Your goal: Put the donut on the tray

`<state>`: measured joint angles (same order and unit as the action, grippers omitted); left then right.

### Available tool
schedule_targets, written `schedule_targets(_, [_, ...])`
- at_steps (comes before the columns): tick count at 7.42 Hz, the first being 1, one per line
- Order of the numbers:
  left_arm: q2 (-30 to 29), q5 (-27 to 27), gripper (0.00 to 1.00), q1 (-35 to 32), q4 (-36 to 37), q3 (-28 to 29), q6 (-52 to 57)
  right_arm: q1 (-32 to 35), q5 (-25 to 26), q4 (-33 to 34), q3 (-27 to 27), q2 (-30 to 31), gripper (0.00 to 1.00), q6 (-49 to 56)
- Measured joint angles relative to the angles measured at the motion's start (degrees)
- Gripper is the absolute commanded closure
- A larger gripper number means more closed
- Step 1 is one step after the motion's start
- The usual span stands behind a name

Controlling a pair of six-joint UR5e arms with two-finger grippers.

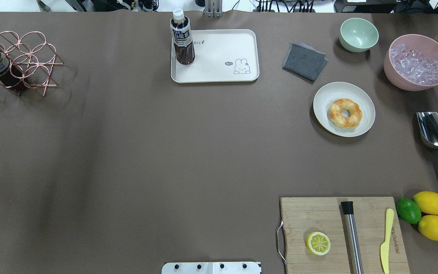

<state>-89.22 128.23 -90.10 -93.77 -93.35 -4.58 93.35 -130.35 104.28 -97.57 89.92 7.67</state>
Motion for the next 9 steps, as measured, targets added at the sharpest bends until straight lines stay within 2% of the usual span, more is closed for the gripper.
schedule_targets(9, [0.51,0.42,0.02,0.13,-0.43,1.86,-0.04,0.41,-0.15,-0.48,0.08,1.45,0.00,-0.16])
